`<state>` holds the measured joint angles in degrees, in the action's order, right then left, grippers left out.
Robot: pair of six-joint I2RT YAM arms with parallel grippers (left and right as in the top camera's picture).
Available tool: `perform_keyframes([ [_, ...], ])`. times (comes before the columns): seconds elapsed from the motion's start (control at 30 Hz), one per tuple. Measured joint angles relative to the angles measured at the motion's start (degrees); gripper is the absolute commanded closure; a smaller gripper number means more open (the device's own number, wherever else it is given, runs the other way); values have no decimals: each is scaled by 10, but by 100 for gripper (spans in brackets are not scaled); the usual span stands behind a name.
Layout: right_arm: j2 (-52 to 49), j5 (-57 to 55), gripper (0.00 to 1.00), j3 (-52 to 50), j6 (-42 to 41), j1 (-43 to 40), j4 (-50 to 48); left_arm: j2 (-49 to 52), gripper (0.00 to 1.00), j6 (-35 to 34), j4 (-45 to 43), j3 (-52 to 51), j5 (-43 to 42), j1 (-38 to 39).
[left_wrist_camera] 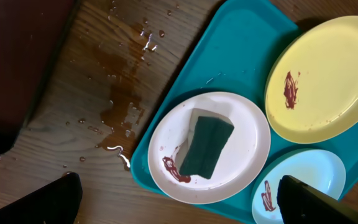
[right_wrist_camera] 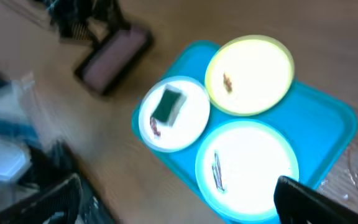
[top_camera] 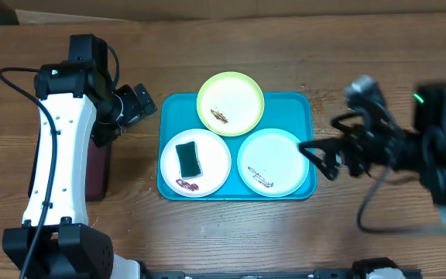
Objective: Clean dirty plates on tray and stack at the side
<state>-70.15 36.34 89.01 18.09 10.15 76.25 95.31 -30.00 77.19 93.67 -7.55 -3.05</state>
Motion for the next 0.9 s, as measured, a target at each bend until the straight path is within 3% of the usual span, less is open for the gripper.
perform_keyframes([
  [0.13, -120, -64, 0, 75, 32, 101, -3, 0, 0, 0, 0, 0, 1, 0],
  [0.37, -273, -55, 0, 81, 47, 187, -60, 0, 0, 0, 7, 0, 1, 0],
  [0.43, -314, -43, 31, 81, 48, 201, -85, 0, 0, 0, 8, 0, 1, 0],
  [0.47, -328, -39, 40, 81, 47, 205, -101, 0, 0, 0, 8, 0, 1, 0],
  [0.6, -376, -47, 32, 81, 4, 219, -173, 0, 0, 0, 9, 0, 1, 0],
  [0.9, -465, -150, 38, 81, -59, 247, -212, 0, 0, 0, 8, 0, 1, 0],
])
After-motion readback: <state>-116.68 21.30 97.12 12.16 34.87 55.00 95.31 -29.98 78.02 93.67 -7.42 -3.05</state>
